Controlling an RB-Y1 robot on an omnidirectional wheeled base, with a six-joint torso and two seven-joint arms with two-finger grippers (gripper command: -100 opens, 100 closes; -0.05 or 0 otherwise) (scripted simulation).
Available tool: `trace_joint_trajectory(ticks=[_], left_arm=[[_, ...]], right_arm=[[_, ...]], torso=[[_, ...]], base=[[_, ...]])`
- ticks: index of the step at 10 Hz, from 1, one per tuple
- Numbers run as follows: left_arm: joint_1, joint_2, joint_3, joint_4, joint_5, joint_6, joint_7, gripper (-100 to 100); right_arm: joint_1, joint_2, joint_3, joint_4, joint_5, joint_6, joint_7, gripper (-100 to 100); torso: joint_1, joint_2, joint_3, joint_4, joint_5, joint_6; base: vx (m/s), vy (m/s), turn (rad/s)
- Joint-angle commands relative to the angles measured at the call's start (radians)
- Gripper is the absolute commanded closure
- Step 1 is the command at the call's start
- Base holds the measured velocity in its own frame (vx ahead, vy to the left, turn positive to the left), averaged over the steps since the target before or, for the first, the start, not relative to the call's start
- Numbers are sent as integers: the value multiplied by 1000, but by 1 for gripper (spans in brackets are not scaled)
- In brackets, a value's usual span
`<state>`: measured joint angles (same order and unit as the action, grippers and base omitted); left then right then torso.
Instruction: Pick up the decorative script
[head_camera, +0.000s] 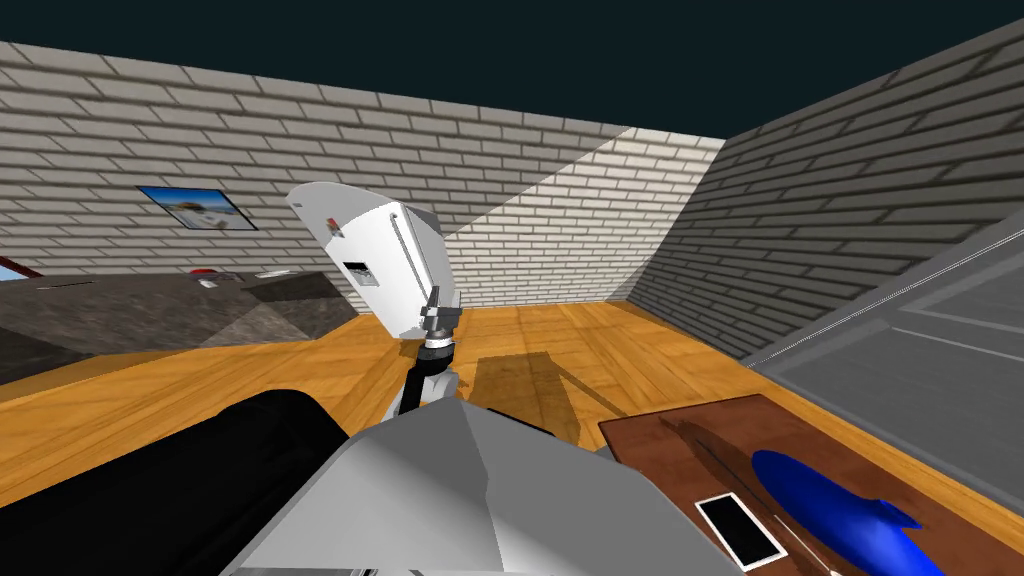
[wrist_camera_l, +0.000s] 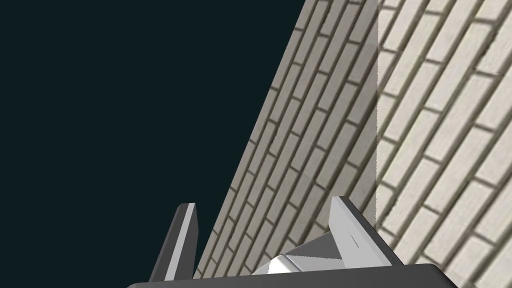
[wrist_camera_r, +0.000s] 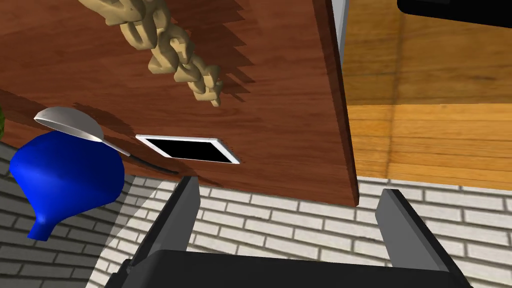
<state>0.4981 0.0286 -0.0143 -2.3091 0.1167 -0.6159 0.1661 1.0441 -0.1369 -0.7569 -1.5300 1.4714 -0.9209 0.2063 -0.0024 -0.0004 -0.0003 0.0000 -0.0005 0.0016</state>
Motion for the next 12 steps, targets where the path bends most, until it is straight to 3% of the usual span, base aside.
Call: trace_joint_trajectory(ticks=[1, 4, 6, 7, 10, 12], left_arm=[[0, 0, 0, 0, 0, 0, 0, 0], [0, 0, 0, 0, 0, 0, 0, 0], [0, 0, 0, 0, 0, 0, 0, 0], [0, 0, 0, 0, 0, 0, 0, 0], [0, 0, 0, 0, 0, 0, 0, 0], [0, 0, 0, 0, 0, 0, 0, 0]], right_arm=[[-4, -2, -27, 50, 50, -19, 21, -100], [0, 2, -47, 94, 104, -33, 30, -100], [4, 12, -83, 157, 171, -61, 47, -100], [4, 12, -83, 157, 186, -61, 47, -100], [6, 30, -124, 236, 283, -95, 67, -100], [6, 37, -134, 257, 309, -104, 72, -100]], torso=[[0, 0, 0, 0, 0, 0], [0, -1, 0, 0, 0, 0], [-1, 0, 0, 0, 0, 0], [-3, 0, 0, 0, -1, -1], [-2, 1, 0, 0, 0, -1], [-1, 1, 0, 0, 0, 1]], base=[[5, -60, 314], [13, -56, 192], [2, -81, 344], [-5, -86, 164], [-16, -78, 301], [-17, -57, 107]])
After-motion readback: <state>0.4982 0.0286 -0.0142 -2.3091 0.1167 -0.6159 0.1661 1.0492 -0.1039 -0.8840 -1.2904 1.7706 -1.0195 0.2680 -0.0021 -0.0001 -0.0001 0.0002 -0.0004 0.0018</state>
